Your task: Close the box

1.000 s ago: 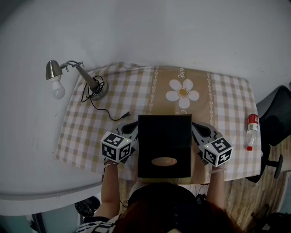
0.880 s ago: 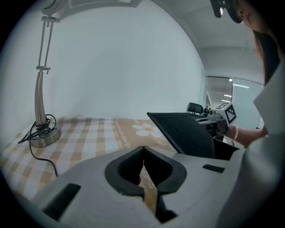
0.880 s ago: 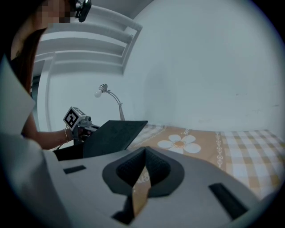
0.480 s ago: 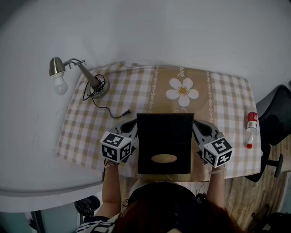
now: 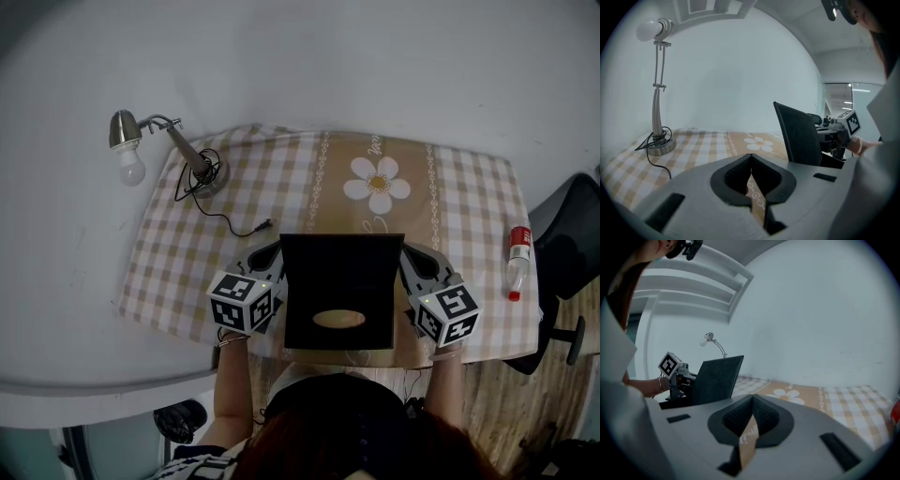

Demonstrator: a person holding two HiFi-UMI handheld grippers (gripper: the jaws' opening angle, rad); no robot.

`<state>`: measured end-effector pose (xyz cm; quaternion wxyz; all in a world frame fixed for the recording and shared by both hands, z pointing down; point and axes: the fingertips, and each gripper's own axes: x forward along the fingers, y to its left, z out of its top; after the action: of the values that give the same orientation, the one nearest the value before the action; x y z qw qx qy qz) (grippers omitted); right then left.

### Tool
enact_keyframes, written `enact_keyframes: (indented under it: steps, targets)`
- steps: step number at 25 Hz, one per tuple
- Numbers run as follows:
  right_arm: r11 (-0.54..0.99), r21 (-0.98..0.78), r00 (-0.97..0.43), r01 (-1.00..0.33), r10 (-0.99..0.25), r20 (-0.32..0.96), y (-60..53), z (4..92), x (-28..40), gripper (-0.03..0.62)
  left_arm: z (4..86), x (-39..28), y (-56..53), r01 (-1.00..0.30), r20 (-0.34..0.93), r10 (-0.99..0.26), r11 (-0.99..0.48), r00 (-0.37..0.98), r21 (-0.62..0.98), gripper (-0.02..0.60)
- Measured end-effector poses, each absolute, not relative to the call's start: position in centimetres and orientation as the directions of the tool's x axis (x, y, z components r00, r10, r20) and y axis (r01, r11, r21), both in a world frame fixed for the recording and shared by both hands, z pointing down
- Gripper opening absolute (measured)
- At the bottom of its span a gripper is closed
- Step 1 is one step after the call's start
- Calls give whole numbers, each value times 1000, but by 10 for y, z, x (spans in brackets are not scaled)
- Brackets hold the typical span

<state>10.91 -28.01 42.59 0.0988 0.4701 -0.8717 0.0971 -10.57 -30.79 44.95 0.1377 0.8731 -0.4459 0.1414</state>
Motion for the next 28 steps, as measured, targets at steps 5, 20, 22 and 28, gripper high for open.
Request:
enact_keyframes:
  steps: [5,20,22,28]
  targets:
    - [528,-87,-532,-845,-811,244,-275,423,109,17,447,-108,-303,-832,354,-758,-540,548,130,25]
    - [495,-110,-507,-862,-839,198,-256,416,109,17,441,-111,-285,-848,332,-784,-516,525,124,25]
    - [492,-109,-504,-864,-842,195,-254,416,109,17,441,-111,-283,-849,330,-785,-515,524,122,25]
    - [481,-104,-492,-870,-849,191,-248,417,109,17,442,-112,-276,-851,326,-789,-511,520,121,25]
